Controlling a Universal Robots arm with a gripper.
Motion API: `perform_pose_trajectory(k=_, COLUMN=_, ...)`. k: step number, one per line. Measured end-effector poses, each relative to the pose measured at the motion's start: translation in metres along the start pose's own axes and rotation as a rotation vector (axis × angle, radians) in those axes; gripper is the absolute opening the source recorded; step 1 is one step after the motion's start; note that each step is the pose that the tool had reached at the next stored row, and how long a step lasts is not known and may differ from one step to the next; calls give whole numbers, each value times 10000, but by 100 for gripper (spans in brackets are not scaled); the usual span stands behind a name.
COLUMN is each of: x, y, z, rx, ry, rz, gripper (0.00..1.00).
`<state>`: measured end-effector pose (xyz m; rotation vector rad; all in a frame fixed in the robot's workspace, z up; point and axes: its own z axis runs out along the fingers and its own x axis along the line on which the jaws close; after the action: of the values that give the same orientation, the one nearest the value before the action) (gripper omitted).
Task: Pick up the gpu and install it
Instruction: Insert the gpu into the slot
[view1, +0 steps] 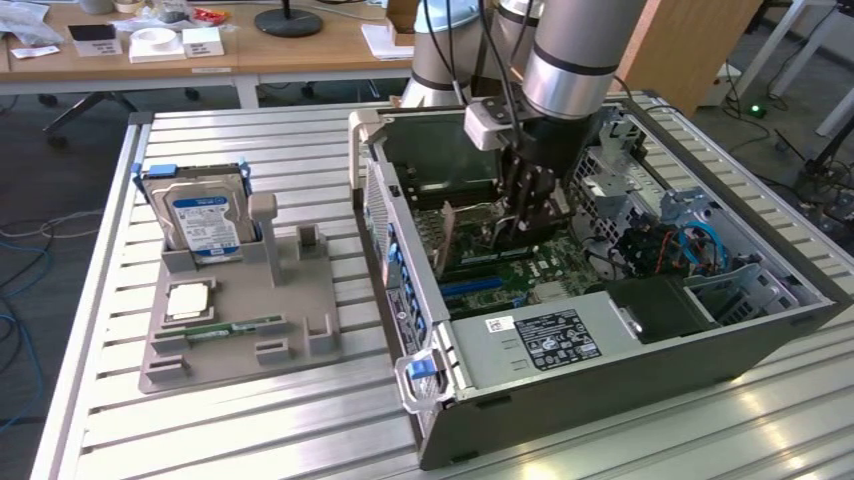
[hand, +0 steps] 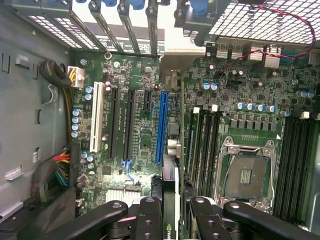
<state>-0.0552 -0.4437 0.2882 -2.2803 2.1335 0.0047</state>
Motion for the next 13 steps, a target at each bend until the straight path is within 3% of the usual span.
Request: perform_pose_trajectory(k=13, x=9, y=8, z=19, rx=9, ry=-4, rz=339, gripper=26)
